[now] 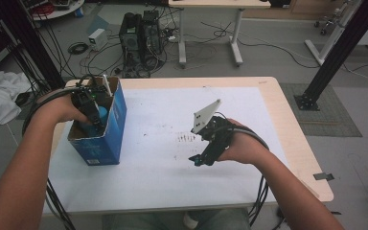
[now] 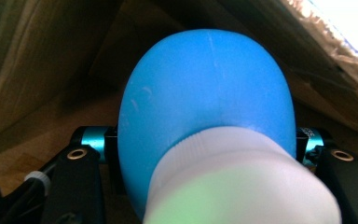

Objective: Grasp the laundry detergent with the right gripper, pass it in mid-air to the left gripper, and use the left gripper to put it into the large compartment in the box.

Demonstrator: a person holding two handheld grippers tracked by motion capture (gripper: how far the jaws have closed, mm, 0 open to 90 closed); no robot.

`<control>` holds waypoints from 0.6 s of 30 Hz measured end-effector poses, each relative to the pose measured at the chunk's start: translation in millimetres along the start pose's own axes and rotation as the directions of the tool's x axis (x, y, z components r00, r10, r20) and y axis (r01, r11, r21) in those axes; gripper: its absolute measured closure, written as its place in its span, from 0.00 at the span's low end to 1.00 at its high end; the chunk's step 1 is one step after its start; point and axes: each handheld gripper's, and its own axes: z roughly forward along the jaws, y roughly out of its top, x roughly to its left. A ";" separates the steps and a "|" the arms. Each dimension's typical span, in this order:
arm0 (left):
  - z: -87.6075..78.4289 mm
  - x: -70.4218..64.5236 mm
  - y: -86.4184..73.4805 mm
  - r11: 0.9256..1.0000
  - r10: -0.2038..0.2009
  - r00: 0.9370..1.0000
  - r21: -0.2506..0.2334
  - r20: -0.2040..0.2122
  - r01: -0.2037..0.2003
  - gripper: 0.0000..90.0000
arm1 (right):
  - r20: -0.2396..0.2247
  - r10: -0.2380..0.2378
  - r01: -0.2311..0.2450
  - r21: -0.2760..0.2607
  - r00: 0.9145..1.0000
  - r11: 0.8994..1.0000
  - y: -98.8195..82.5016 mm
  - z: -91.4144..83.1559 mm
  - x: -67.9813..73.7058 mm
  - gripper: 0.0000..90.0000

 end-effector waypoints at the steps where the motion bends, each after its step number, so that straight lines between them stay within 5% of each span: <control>1: 0.0 0.0 0.0 1.000 0.000 1.000 0.000 0.000 0.000 0.43 | 0.002 0.004 -0.004 0.000 1.000 1.000 0.1 -0.2 0.3 0.14; 11: -0.1 -1.3 -4.0 0.998 -0.058 0.998 -0.023 0.001 0.058 0.39 | 0.003 -0.005 0.005 -0.005 1.000 1.000 1.5 -0.4 1.3 0.14; 18: -5.9 -2.6 -6.6 0.999 -0.042 0.999 -0.028 0.003 0.042 0.35 | 0.008 -0.011 0.011 -0.014 1.000 1.000 1.0 -1.2 2.3 0.14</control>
